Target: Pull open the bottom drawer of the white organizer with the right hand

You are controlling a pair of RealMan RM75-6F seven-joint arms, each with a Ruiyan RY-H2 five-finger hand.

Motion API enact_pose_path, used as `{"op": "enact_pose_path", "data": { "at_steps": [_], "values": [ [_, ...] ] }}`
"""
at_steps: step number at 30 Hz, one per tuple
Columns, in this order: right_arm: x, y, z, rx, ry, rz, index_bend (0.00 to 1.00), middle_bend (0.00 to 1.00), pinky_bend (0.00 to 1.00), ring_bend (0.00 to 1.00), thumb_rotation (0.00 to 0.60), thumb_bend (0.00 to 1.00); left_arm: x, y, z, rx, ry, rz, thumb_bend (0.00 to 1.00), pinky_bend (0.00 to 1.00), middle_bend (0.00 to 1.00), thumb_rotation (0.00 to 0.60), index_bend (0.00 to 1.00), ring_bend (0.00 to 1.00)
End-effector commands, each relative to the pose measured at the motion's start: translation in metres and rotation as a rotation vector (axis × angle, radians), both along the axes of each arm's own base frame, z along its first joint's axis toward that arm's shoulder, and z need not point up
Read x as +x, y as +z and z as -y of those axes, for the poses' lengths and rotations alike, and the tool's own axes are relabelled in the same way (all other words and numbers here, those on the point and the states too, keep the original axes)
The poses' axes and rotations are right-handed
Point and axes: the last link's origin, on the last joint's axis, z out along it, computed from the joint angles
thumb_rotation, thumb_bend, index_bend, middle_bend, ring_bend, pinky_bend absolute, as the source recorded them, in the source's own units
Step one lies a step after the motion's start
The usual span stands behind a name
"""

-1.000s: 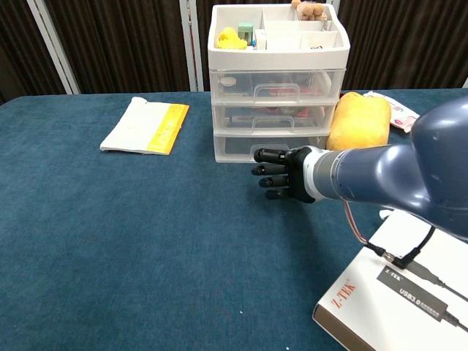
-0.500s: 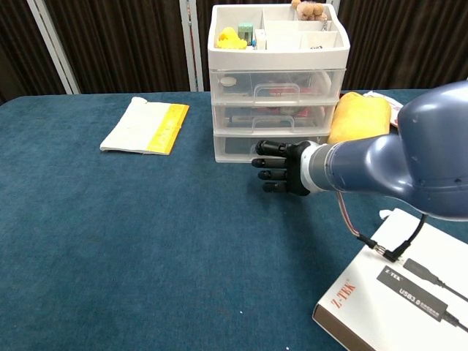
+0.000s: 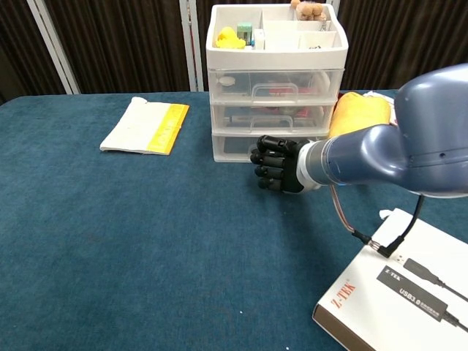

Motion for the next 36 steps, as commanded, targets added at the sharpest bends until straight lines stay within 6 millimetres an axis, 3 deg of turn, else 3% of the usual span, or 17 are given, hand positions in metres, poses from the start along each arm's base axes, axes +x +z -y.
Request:
{"op": "enact_pose_path", "data": {
  "at_steps": [1, 10, 28, 31, 33, 36],
  "values": [
    [0.002, 0.000, 0.002, 0.003, -0.003, 0.010, 0.24, 0.79, 0.90, 0.80, 0.600, 0.75, 0.000, 0.000, 0.000, 0.000, 0.000, 0.000, 0.01, 0.00, 0.00, 0.600, 0.00, 0.00],
    [0.002, -0.001, 0.002, 0.022, 0.004, 0.009, 0.24, 0.79, 0.90, 0.80, 0.600, 0.75, 0.000, 0.000, 0.000, -0.001, 0.001, 0.004, 0.01, 0.00, 0.00, 0.600, 0.00, 0.00],
    [0.001, 0.001, -0.020, 0.063, 0.049, 0.029, 0.25, 0.79, 0.90, 0.80, 0.600, 0.76, 0.001, -0.001, 0.001, -0.007, 0.003, 0.010, 0.01, 0.00, 0.00, 0.600, 0.00, 0.00],
    [0.002, 0.003, -0.026, 0.063, 0.065, 0.029, 0.17, 0.79, 0.89, 0.79, 0.600, 0.76, 0.001, -0.001, 0.001, -0.006, 0.004, 0.010, 0.01, 0.00, 0.00, 0.600, 0.00, 0.00],
    [0.002, 0.003, -0.032, 0.067, 0.083, 0.023, 0.04, 0.78, 0.87, 0.78, 0.600, 0.76, 0.001, -0.001, 0.001, -0.006, 0.003, 0.010, 0.01, 0.00, 0.00, 0.600, 0.00, 0.00],
    [0.002, 0.004, -0.038, 0.078, 0.099, 0.027, 0.00, 0.77, 0.86, 0.77, 0.600, 0.76, 0.001, -0.001, 0.001, -0.006, 0.002, 0.009, 0.01, 0.00, 0.00, 0.600, 0.00, 0.00]
  ]
}}
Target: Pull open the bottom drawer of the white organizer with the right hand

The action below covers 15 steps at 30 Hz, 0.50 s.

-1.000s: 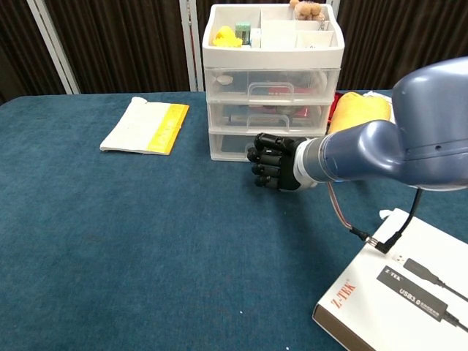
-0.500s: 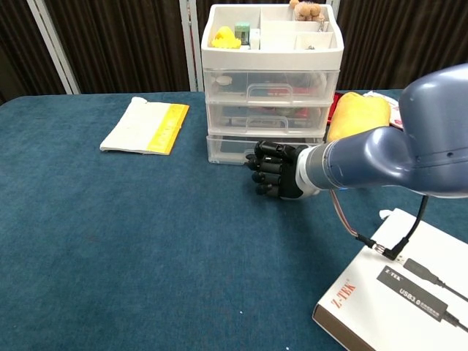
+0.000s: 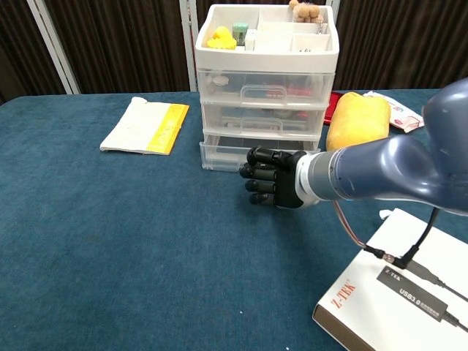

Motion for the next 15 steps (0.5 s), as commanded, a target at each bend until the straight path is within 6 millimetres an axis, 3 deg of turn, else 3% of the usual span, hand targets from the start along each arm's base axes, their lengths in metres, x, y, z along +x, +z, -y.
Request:
{"op": "enact_pose_path", "data": {
  "at_steps": [1, 7, 12, 15],
  "values": [
    [-0.003, 0.002, -0.008, 0.010, 0.022, -0.007, 0.00, 0.77, 0.85, 0.77, 0.600, 0.76, 0.000, 0.000, 0.000, 0.001, -0.002, -0.001, 0.01, 0.00, 0.00, 0.600, 0.00, 0.00],
    [-0.006, 0.009, -0.020, 0.005, 0.076, -0.043, 0.02, 0.76, 0.85, 0.77, 0.600, 0.76, 0.000, 0.000, 0.001, 0.002, -0.003, 0.002, 0.01, 0.00, 0.00, 0.600, 0.00, 0.00],
    [-0.002, 0.025, -0.034, -0.074, 0.172, -0.115, 0.14, 0.76, 0.85, 0.77, 0.600, 0.75, 0.000, 0.001, 0.002, 0.001, 0.004, 0.009, 0.01, 0.00, 0.00, 0.600, 0.00, 0.00],
    [0.006, 0.038, -0.041, -0.137, 0.245, -0.155, 0.15, 0.76, 0.85, 0.77, 0.600, 0.75, 0.000, 0.001, 0.002, 0.001, 0.007, 0.013, 0.01, 0.00, 0.00, 0.600, 0.00, 0.00]
  ]
}}
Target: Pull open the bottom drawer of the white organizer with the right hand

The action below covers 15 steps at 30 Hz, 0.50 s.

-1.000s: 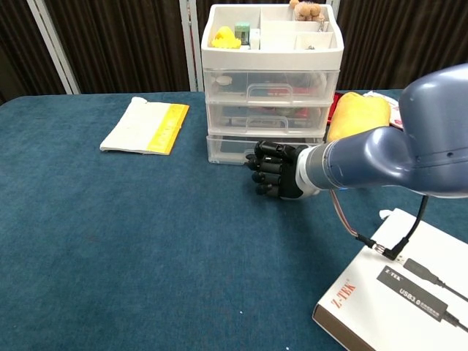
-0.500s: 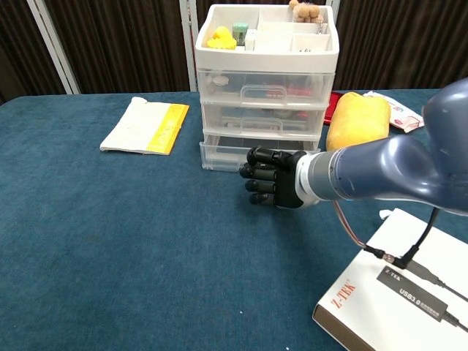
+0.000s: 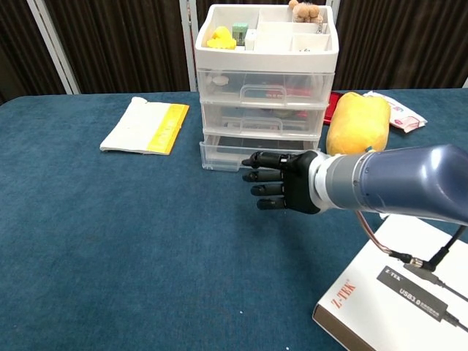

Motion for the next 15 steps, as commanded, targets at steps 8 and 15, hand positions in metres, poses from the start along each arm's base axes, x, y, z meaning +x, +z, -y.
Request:
{"op": "enact_pose_path", "data": {
  "at_steps": [8, 15],
  "values": [
    [0.002, 0.035, -0.002, -0.164, 0.179, -0.202, 0.13, 0.76, 0.85, 0.77, 0.600, 0.74, 0.001, 0.000, 0.000, 0.011, -0.009, -0.011, 0.01, 0.00, 0.00, 0.600, 0.00, 0.00],
    [-0.016, 0.035, 0.016, -0.150, 0.186, -0.354, 0.13, 0.76, 0.85, 0.77, 0.600, 0.74, 0.000, 0.000, 0.000, 0.008, -0.004, -0.010, 0.01, 0.00, 0.00, 0.600, 0.00, 0.00]
  ]
}}
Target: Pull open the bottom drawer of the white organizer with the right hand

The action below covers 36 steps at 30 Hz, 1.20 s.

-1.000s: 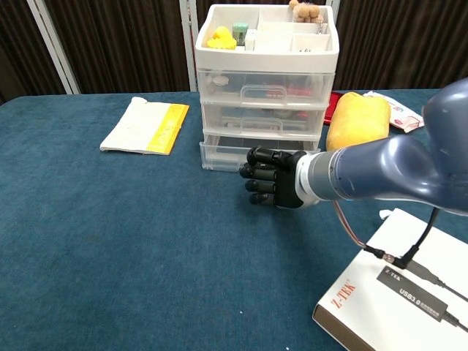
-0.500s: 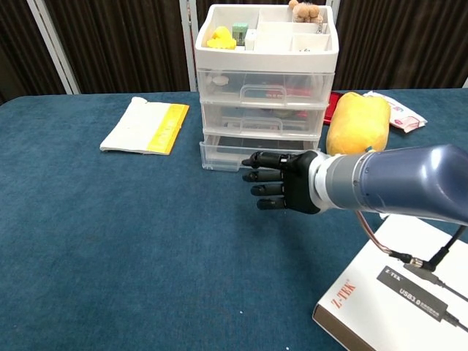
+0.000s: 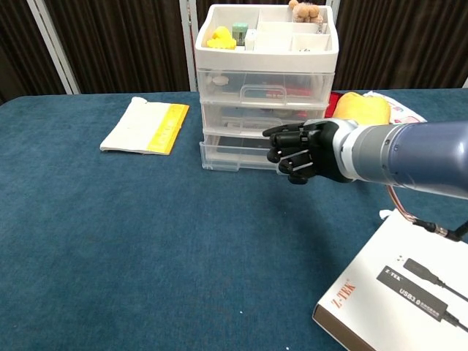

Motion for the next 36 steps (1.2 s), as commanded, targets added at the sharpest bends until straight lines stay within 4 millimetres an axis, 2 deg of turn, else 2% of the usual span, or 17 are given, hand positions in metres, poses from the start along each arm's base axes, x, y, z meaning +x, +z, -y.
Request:
{"op": "enact_pose_path", "data": {
  "at_steps": [1, 3, 11, 17, 19, 36],
  "values": [
    [-0.011, 0.000, 0.009, 0.007, -0.006, -0.077, 0.13, 0.76, 0.85, 0.77, 0.600, 0.74, 0.000, 0.000, 0.000, -0.002, 0.004, 0.002, 0.01, 0.00, 0.00, 0.600, 0.00, 0.00],
    [-0.020, -0.004, 0.012, 0.023, -0.018, -0.116, 0.13, 0.76, 0.85, 0.77, 0.600, 0.74, 0.000, -0.001, 0.000, -0.005, 0.006, 0.003, 0.01, 0.00, 0.00, 0.600, 0.00, 0.00],
    [-0.028, -0.012, 0.017, 0.051, -0.022, -0.163, 0.13, 0.76, 0.85, 0.77, 0.600, 0.74, -0.001, -0.001, -0.001, -0.009, 0.016, 0.008, 0.01, 0.00, 0.00, 0.600, 0.00, 0.00],
    [-0.029, -0.016, 0.013, 0.068, -0.012, -0.175, 0.30, 0.76, 0.85, 0.77, 0.600, 0.74, 0.000, -0.002, -0.001, -0.014, 0.021, 0.016, 0.01, 0.00, 0.00, 0.600, 0.00, 0.00],
    [-0.028, -0.017, 0.011, 0.073, -0.003, -0.175, 0.33, 0.76, 0.85, 0.77, 0.600, 0.74, 0.000, -0.001, -0.001, -0.015, 0.021, 0.016, 0.01, 0.00, 0.00, 0.600, 0.00, 0.00],
    [-0.025, -0.012, -0.023, 0.120, 0.053, -0.152, 0.32, 0.76, 0.85, 0.77, 0.600, 0.74, 0.001, -0.002, 0.000, -0.014, 0.010, 0.012, 0.01, 0.00, 0.00, 0.600, 0.00, 0.00]
  ]
}}
